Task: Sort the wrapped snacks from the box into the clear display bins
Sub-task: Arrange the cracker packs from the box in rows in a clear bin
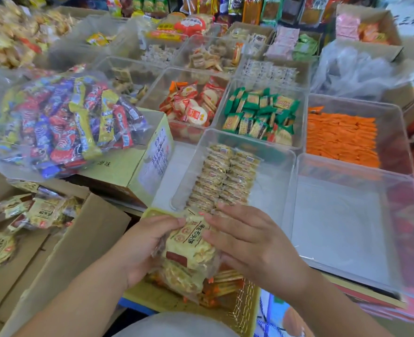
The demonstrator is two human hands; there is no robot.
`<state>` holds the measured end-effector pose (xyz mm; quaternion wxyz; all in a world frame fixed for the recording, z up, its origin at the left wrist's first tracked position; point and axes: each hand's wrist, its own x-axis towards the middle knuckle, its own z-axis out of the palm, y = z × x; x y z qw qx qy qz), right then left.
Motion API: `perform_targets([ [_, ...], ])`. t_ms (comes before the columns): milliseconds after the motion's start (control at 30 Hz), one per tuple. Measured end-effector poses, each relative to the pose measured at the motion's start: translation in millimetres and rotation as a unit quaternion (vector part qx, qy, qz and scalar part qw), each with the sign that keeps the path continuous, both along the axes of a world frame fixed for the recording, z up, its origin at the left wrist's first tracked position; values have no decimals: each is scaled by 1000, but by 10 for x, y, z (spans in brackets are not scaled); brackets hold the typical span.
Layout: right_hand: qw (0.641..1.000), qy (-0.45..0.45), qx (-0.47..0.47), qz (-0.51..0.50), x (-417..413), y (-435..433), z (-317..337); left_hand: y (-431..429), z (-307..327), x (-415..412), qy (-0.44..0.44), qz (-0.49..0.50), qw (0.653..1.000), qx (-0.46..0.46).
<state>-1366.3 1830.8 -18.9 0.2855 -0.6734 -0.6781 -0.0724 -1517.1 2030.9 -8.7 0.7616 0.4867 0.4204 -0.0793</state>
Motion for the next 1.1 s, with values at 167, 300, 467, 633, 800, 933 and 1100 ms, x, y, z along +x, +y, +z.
perform_targets([
  [167,999,38,6,-1,-76,-90,55,-52,-29,112,-7,-5,1000,-30],
  [300,998,42,16,-31,-99,-122,24,-118,-55,156,-1,8,999,-40],
  [467,999,30,-35,-1,-119,-126,-15,-113,-58,151,35,12,998,-47],
  [633,999,8,-38,-32,-63,-136,-26,-157,-76,197,1,-1,999,-42],
  [800,985,28,-27,-170,347,-162,15,-109,-194,188,-8,125,992,14],
  [933,937,0,-227,-267,830,-137,-52,-67,-257,126,-34,165,985,35],
  [1100,844,-107,-466,-244,1060,154,-271,-82,-250,93,-67,169,983,31],
])
